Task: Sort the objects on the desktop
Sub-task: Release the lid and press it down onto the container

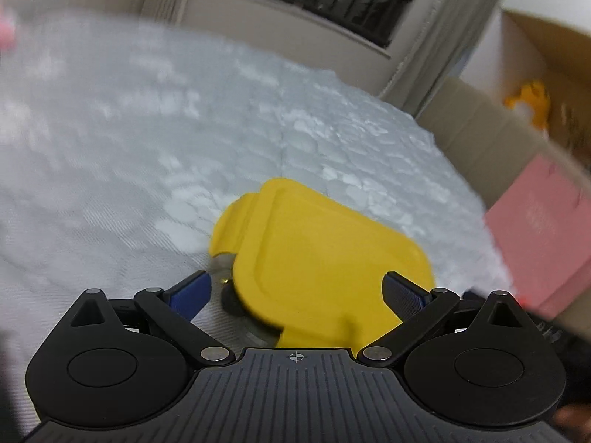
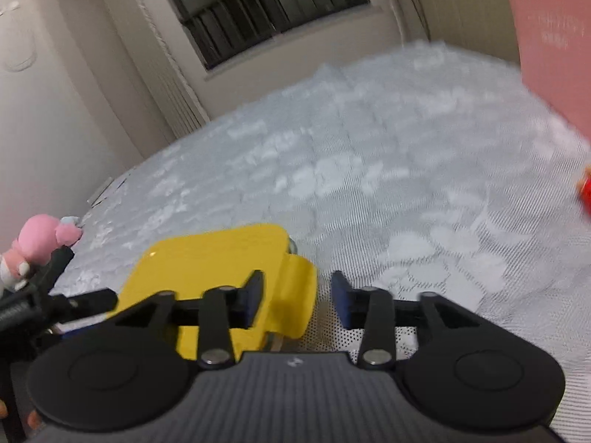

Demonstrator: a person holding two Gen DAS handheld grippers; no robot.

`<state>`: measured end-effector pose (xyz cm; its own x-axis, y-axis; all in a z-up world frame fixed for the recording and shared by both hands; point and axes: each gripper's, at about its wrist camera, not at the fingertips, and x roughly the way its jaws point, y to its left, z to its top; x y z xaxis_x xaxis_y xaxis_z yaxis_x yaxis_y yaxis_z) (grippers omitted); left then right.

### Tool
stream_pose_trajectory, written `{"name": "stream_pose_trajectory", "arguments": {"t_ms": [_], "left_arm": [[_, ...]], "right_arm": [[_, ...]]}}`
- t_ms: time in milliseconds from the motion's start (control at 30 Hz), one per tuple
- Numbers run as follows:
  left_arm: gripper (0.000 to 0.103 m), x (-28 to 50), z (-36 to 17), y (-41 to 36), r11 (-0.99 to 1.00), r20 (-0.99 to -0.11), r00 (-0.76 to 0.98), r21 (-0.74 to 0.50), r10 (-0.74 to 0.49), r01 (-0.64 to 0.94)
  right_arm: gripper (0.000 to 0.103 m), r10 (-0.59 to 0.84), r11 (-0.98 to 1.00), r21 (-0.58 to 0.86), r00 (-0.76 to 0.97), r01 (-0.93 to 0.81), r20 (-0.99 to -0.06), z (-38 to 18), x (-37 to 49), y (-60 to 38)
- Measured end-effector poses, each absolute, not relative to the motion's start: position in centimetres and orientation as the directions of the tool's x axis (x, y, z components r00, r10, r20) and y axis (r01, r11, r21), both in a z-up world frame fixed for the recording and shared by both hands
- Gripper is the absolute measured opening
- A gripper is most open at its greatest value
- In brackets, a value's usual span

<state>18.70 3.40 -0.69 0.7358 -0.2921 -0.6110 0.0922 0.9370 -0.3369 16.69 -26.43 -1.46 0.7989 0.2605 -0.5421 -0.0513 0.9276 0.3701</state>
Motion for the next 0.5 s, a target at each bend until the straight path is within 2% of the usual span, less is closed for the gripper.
{"name": "stream_pose_trajectory", "arguments": {"t_ms": [133, 200, 333, 367, 400, 467, 500], "left_arm": [[0.101, 15.9, 0.2, 1.5, 0.958, -0.621, 0.735, -0.244, -0.272, 0.148], [0.101, 14.9, 0.2, 1.1, 0.955, -0.639, 0.713, -0.248, -0.288, 0.163], [0.101, 11.8, -0.1, 1.1, 0.947, -0.673, 0.671, -0.283, -0.311, 0.155], [0.101, 10.5, -0.1, 1.2, 0.948, -0.679, 0.665, -0.276, -0.31, 0.16], [0.101, 9.2, -0.2, 1.1, 0.954, -0.691, 0.66, -0.251, -0.296, 0.164], [0.102, 7.3, -0.6, 1.0, 0.972, -0.712, 0.661, -0.177, -0.237, 0.158], [0.102, 6.4, -0.7, 0.8, 0.98, -0.721, 0.664, -0.134, -0.199, 0.148]], "right_arm": [[0.064, 0.229, 0.955, 0.284, 0.821, -0.086, -0.522, -0.5, 13.2, -24.9], [0.07, 0.251, 0.948, 0.301, 0.817, -0.1, -0.519, -0.3, 11.7, -24.6], [0.071, 0.331, 0.898, 0.43, 0.785, -0.092, -0.523, -0.1, 8.6, -25.1], [0.076, 0.344, 0.886, 0.456, 0.78, -0.085, -0.523, -0.1, 7.7, -25.2], [0.085, 0.338, 0.887, 0.455, 0.778, -0.076, -0.53, 0.0, 6.9, -25.0], [0.095, 0.271, 0.926, 0.373, 0.787, -0.056, -0.554, 0.3, 5.1, -23.9], [0.096, 0.226, 0.945, 0.324, 0.796, -0.039, -0.561, 0.4, 4.1, -23.3]]}}
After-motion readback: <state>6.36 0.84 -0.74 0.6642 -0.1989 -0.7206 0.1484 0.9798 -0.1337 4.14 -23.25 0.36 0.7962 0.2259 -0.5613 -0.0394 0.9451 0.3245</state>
